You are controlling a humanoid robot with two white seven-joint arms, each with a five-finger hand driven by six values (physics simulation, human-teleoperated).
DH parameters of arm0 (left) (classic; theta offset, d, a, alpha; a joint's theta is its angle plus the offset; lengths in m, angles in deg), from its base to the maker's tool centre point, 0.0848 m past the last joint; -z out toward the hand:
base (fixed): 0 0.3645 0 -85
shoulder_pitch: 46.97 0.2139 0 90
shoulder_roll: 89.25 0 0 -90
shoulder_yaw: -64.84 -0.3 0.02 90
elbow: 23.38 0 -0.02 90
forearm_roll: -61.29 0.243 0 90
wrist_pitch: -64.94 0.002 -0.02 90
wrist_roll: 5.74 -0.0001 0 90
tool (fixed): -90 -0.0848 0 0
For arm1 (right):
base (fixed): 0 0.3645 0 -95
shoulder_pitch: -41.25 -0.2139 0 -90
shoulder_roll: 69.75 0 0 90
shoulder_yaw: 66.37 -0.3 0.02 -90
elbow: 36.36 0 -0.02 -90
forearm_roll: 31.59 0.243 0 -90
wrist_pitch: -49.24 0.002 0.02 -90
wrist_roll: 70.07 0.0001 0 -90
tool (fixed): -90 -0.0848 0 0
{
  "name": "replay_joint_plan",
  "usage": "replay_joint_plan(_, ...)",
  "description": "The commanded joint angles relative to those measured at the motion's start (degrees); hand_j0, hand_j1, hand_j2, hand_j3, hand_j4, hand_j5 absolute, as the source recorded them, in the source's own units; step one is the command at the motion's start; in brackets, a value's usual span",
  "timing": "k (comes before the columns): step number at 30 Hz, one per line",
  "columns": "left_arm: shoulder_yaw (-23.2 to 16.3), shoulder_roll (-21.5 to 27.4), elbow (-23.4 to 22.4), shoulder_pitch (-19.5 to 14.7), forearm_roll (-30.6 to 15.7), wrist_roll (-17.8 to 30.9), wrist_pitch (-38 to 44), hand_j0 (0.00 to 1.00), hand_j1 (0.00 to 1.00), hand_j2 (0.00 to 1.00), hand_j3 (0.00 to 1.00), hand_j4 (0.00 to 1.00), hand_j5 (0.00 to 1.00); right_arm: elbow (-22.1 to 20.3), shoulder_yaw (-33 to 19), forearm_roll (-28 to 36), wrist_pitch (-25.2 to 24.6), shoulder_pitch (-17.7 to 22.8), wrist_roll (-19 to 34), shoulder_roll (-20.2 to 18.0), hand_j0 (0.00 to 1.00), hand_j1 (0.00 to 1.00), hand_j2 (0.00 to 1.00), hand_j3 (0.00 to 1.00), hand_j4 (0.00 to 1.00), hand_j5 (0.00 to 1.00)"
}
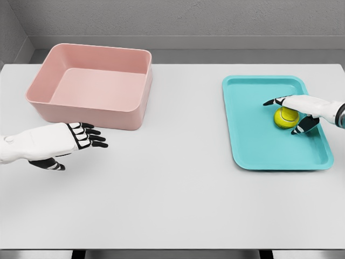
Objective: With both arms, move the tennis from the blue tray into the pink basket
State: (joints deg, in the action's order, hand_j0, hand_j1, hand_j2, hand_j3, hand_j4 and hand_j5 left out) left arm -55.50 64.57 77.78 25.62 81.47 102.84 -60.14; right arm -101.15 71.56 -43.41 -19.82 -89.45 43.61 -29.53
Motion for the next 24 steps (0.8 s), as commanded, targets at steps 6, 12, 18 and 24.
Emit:
replay_joint_plan(6, 0.01, 0.17, 0.01, 0.09, -0.85, -0.04, 0.09, 1.00, 1.00, 1.00, 1.00, 1.00, 1.00, 0.37, 0.41, 0.22, 0.24, 0.00, 0.05, -0.06, 0.78, 0.78, 0.78, 0.78, 0.78, 0.78)
replay_joint_plan(12, 0.01, 0.96, 0.01, 0.09, -2.07, -0.04, 0.09, 1.00, 1.00, 1.00, 1.00, 1.00, 1.00, 0.37, 0.41, 0.22, 0.33, 0.00, 0.05, 0.21, 0.67, 0.67, 0.67, 0.67, 0.67, 0.67)
replay_joint_plan(18, -0.08, 1.40, 0.01, -4.30, -16.49, 12.26, 0.09, 1.00, 1.00, 1.00, 1.00, 1.00, 1.00, 0.37, 0.41, 0.22, 0.42, 0.00, 0.05, 0.21, 0.57, 0.57, 0.57, 0.57, 0.57, 0.57)
replay_joint_plan(24, -5.09, -7.12, 0.01, -13.71, -18.86, 6.55, 0.09, 1.00, 1.00, 1.00, 1.00, 1.00, 1.00, 0.37, 0.41, 0.22, 0.42, -0.09, 0.14, 0.21, 0.51, 0.51, 0.51, 0.51, 0.51, 0.51)
